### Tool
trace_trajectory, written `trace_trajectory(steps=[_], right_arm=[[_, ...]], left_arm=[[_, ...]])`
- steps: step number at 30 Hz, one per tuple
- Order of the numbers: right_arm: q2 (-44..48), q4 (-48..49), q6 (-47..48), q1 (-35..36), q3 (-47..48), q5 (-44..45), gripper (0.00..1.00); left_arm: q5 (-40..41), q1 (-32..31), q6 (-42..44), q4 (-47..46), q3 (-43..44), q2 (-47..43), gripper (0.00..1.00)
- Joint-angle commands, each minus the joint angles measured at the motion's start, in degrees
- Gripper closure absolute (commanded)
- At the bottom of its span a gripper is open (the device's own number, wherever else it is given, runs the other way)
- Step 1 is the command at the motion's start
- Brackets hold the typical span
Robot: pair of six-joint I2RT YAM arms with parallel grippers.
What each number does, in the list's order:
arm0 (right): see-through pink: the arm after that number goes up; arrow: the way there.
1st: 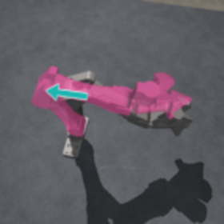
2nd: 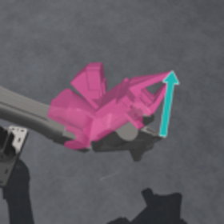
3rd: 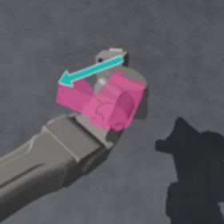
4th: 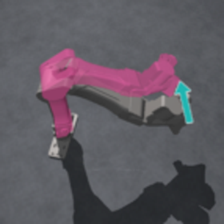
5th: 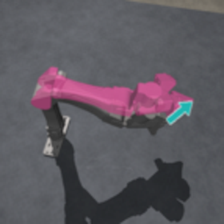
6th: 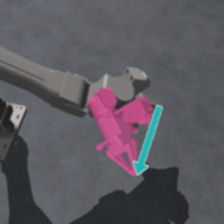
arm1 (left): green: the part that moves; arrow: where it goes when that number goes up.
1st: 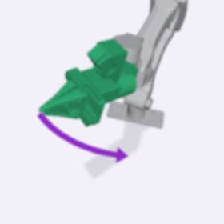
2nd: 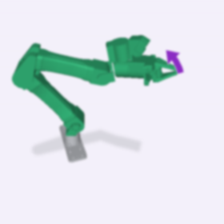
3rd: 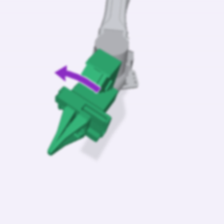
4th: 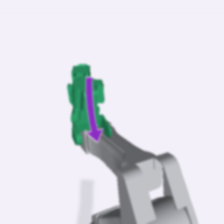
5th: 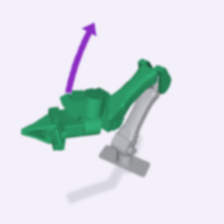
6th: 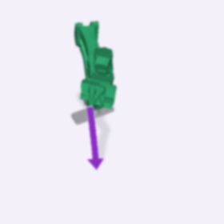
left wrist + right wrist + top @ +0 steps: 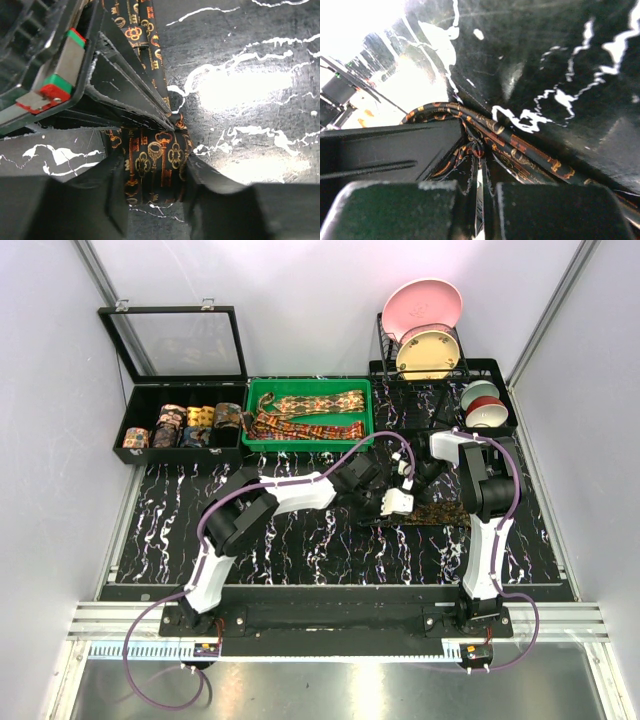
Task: Roll the ties
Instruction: Roll the tie at the center of the board.
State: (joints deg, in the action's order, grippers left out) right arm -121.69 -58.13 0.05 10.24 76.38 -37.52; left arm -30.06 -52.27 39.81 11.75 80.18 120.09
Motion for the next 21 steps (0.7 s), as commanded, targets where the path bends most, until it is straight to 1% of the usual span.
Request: trace_trajectory(steps=[1, 4, 5, 6, 9, 12, 17, 21], right_arm=[[-1.5, 1.2, -0.3, 0.7, -0.3, -0.5, 0.97], [0.8, 0.7, -0.1, 0.3, -0.4, -3.6, 0.85], [1.4, -0.7, 1.7, 0.0, -0.3, -5.4, 0.79], [1.9, -1.3, 2.6, -0.4, 0.0, -6.3, 0.78], [5.1, -2.8, 3.8, -3.2, -0.7, -9.5, 0.76], [7.5, -2.5, 4.3, -5.8, -1.6, -10.9, 0.76], [6.6, -0.1, 2.8, -6.5, -1.8, -8.7, 0.78], [5.3, 1.3, 1.6, -6.5, -2.2, -7.6, 0.78]], left_arm=[[-0.7, -0.4, 0.2, 4.2, -0.4, 1.1, 0.84], [-1.3, -0.2, -0.2, 4.4, -2.2, 0.6, 0.93], [-1.4, 0.0, -0.5, 3.9, -3.2, 0.4, 0.93], [-1.7, 0.1, -0.5, 4.0, -3.5, 0.2, 0.94], [-2.8, 0.5, -1.0, 3.6, -4.9, -0.2, 0.97], [-4.6, 1.0, -1.4, 3.2, -5.8, -0.3, 0.98], [-7.2, 1.9, -0.4, 3.1, -7.0, -0.4, 0.99], [-11.9, 2.9, 2.8, 6.7, -7.1, -0.7, 1.0]])
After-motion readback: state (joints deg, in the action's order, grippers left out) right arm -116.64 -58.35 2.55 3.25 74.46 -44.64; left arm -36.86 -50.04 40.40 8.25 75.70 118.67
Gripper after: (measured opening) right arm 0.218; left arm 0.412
